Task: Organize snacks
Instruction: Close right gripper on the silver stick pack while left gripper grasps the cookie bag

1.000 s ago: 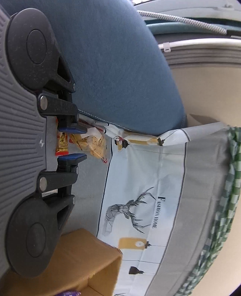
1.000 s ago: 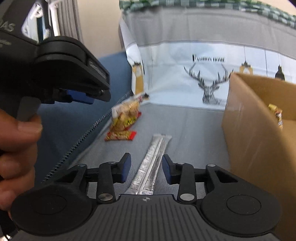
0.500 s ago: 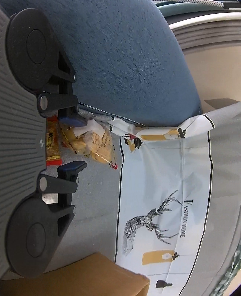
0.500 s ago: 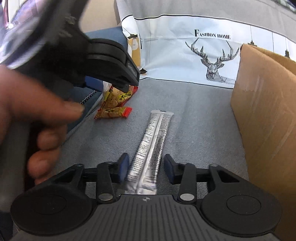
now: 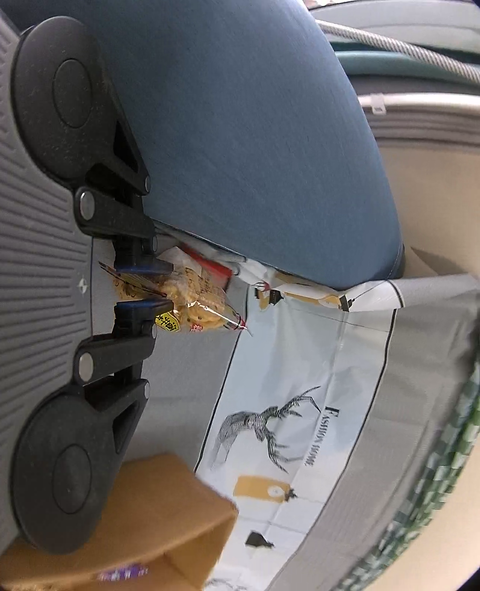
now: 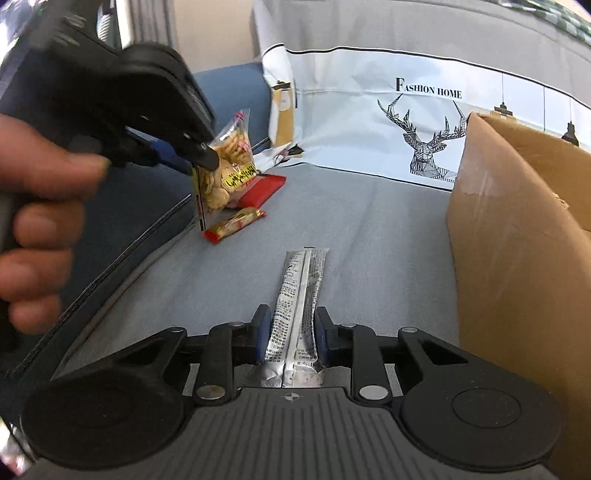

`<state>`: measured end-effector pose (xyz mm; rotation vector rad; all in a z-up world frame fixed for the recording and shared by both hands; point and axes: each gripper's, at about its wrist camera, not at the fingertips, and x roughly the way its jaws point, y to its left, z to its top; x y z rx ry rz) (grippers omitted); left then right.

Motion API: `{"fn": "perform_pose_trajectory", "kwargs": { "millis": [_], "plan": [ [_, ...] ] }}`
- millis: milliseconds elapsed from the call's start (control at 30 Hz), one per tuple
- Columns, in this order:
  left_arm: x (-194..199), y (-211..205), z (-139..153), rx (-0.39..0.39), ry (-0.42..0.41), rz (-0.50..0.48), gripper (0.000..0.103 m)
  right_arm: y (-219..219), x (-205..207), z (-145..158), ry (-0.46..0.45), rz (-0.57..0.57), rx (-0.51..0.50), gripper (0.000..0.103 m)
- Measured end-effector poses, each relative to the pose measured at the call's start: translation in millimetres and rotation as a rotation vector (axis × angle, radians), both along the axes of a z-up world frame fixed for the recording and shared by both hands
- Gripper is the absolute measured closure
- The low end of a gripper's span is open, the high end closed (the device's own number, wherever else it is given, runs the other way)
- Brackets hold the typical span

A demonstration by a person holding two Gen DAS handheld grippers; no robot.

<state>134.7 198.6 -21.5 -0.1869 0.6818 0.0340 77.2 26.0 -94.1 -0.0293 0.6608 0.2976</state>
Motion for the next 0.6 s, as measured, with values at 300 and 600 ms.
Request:
{"fn": "perform_pose_trajectory", "kwargs": {
  "millis": [300,600],
  "plan": [
    [-41,5,-14,-0.19,0.235,-0.106,0.088,-11,-46,13,0.09,0.021,-0.025,0.076],
    [-32,-11,-25,-0.138,0.303,-0.09,0.047,-16,-58,5,0.138,0.04,-0.057,0.065]
  ]
}}
